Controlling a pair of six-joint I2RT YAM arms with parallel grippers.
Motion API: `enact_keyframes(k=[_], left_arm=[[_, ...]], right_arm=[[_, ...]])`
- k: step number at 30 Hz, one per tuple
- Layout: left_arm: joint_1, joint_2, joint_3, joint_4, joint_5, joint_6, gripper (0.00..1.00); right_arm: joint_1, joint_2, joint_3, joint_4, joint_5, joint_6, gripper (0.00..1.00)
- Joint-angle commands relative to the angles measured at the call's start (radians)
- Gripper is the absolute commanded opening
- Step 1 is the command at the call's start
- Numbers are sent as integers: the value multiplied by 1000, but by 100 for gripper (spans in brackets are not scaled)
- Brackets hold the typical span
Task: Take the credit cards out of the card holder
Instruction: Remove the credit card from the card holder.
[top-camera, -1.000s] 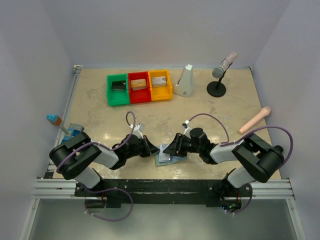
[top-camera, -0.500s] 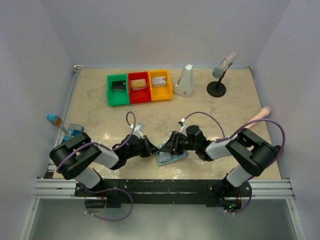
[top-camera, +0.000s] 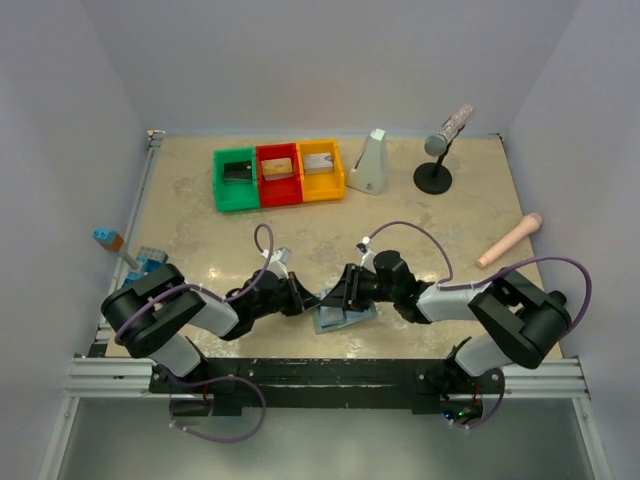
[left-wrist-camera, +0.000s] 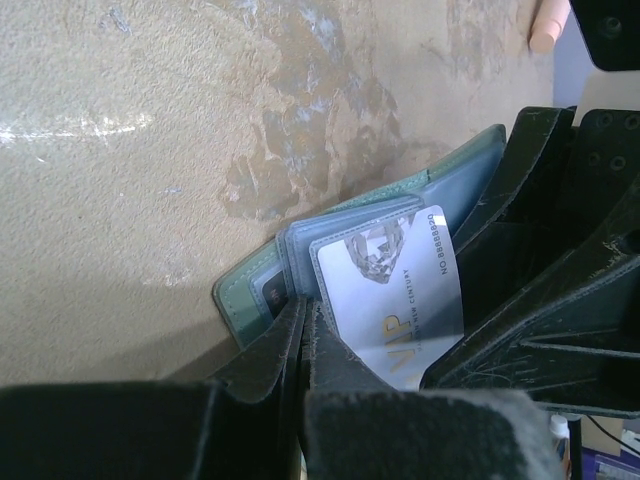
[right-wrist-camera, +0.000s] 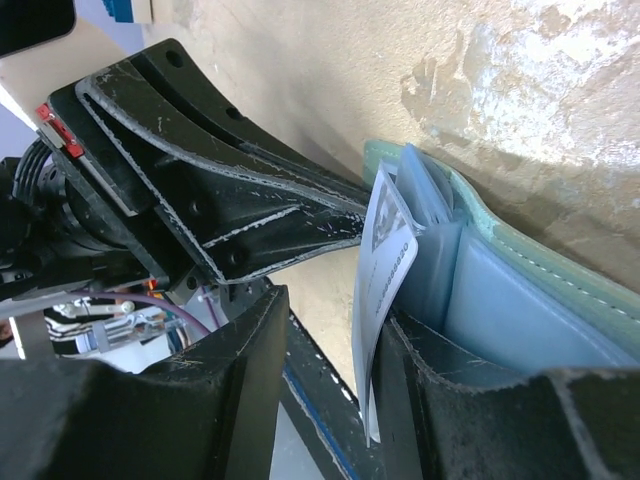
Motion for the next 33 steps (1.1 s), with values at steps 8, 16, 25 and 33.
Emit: enact_keyframes(k=[8, 16, 25, 33], left_arm=[[-23, 57, -56, -248, -27, 31, 0], [-23, 75, -63, -228, -27, 23, 0], [-23, 66, -70, -224, -30, 23, 0], [-23, 52, -72, -227, -30, 23, 0]], right_arm=[[13, -108, 16, -32, 10, -46, 40], [11, -165, 7, -90, 28, -66, 39], [11, -205, 2, -150, 51, -84, 39], [8, -246, -4, -222, 86, -103, 36]])
